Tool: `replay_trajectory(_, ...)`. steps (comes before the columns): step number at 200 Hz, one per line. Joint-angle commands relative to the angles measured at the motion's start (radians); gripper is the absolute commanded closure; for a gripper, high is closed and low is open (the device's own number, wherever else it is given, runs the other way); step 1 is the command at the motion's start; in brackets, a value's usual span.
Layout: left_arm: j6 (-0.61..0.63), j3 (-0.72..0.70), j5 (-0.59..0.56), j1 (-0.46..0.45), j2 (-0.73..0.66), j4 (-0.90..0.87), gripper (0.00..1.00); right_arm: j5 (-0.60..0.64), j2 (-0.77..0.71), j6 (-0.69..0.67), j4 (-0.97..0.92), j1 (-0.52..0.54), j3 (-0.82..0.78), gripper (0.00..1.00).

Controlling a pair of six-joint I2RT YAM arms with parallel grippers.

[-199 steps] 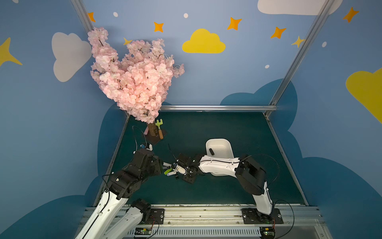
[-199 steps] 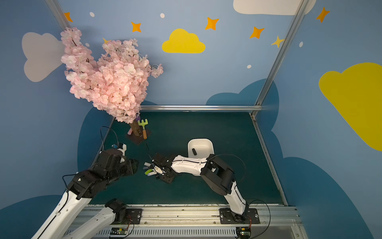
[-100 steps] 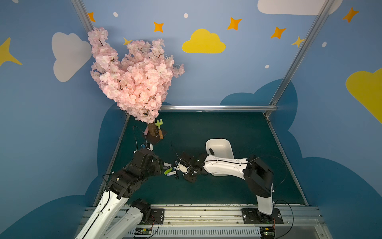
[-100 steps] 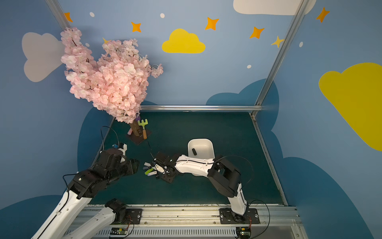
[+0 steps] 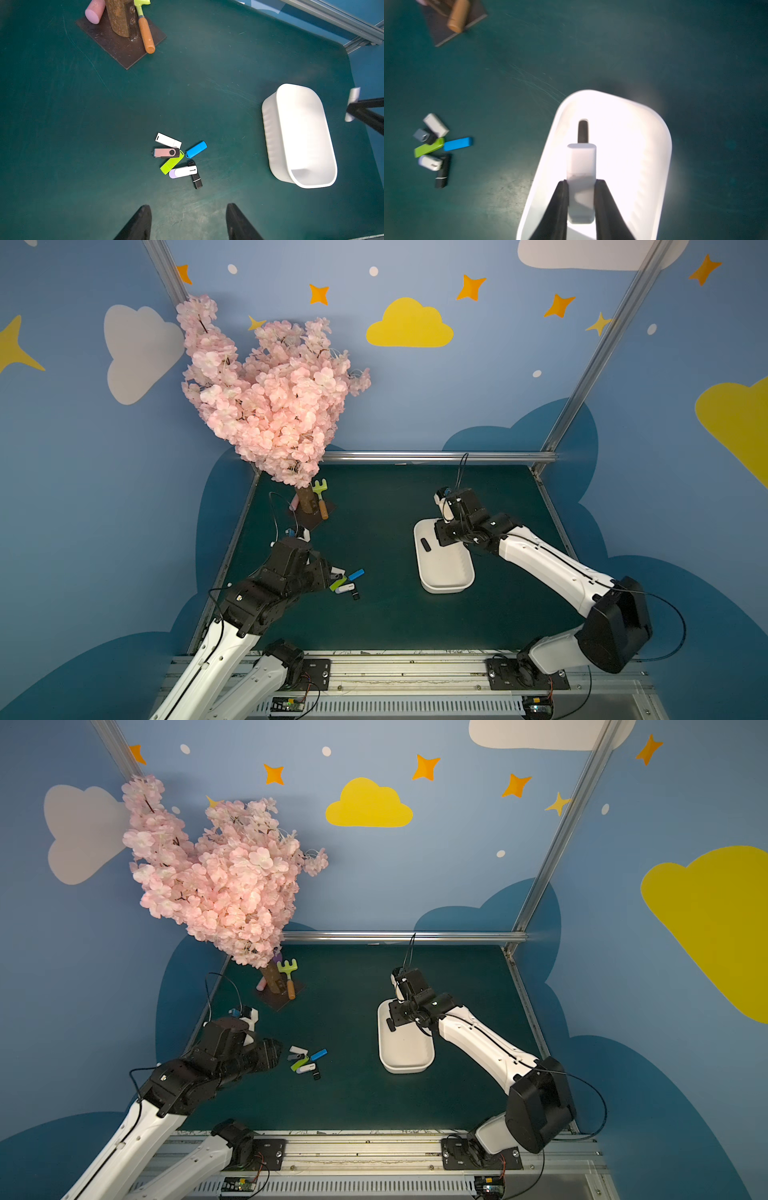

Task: Put the usb flash drive into the storage box
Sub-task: Pick up the USB flash from the center of the board, then place the USB flash in the storage box.

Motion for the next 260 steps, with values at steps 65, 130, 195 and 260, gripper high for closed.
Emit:
replay_trajectory(65,0.008,-0.012,-0.005,0.005,0.001,0.008,0.39,0.003,0.338,0.086,-0.082,-0.046,0.151,0.87)
replay_trajectory(130,0.011,-0.013,0.001,0.004,0.006,0.01,0.39,0.015,0.462,0.092,-0.088,-0.049,0.22,0.82)
replay_trajectory(195,0.013,-0.012,0.003,0.003,0.011,0.011,0.39,0.024,0.511,0.095,-0.093,-0.051,0.243,0.75)
replay_trajectory(260,0.016,-0.016,0.01,0.004,0.029,0.014,0.39,-0.021,0.488,0.102,-0.082,-0.052,0.231,0.65)
